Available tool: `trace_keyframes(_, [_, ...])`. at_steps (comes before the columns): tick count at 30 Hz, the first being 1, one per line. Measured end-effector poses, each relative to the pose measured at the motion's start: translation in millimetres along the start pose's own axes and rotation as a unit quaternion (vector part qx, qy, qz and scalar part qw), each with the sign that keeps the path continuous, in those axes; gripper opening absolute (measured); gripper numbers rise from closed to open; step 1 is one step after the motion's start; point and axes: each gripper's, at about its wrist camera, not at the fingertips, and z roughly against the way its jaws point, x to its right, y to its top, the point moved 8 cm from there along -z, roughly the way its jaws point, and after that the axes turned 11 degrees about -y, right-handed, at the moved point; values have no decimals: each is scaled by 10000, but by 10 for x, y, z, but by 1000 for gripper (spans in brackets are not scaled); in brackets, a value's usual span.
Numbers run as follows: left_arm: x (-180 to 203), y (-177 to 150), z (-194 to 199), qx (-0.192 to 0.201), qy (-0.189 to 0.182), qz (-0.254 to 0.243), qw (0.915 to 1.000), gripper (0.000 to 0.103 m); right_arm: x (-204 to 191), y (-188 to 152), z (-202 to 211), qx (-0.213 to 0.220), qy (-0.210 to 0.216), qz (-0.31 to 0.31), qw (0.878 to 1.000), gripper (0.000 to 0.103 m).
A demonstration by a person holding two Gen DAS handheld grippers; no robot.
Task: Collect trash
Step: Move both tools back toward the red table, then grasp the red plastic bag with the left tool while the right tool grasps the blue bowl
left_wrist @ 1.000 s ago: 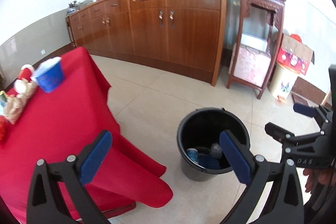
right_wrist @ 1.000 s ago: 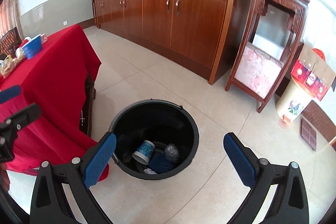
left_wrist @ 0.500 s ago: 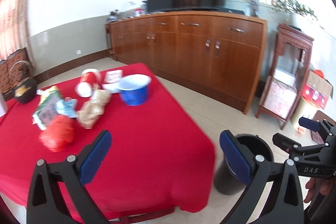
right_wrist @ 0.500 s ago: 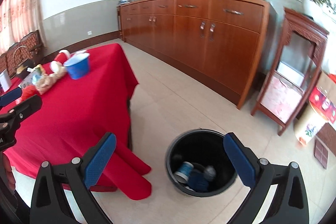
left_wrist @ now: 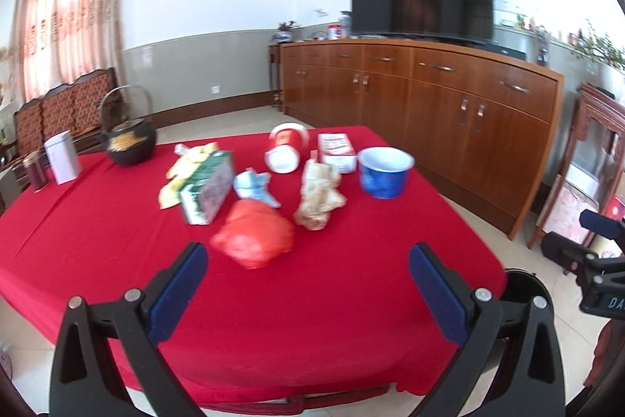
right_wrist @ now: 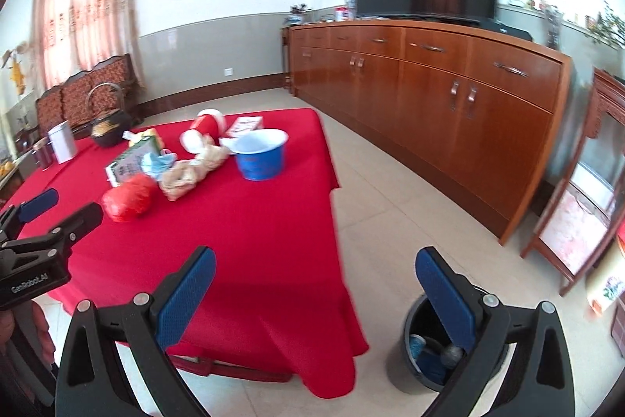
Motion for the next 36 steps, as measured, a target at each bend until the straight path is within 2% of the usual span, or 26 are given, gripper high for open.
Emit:
trace_keyframes(6, [-356, -20, -78, -118, 218, 143, 9996, 103, -337, 91, -94, 13, 107, 205, 9997, 103])
trace_keyframes(15, [-720, 15, -329, -247, 319, 297, 9987, 99, -696, 181, -374, -155, 324, 356, 9987, 103])
trace_keyframes(19, [-773, 10, -479, -340, 266, 337, 9985, 99, -754, 199, -596, -385, 387, 285, 9981, 103])
trace_keyframes(24, [-750, -28, -699, -495, 216, 322, 9980, 98, -821, 255, -843, -417, 275, 342, 9982, 103])
trace_keyframes(31, [-810, -83, -1026, -737, 176, 479, 9960, 92, -913, 404, -1295, -539, 252, 421, 9973, 103])
trace_keyframes(34, [-820, -81, -1163, -843, 81, 560, 9948, 83, -977, 453, -1493, -611, 274, 451, 9967, 103])
trace_keyframes(36, [-805, -104, -1260, -979, -18, 546, 9937, 61, -1015, 493, -1609, -651, 291, 424, 9966, 103])
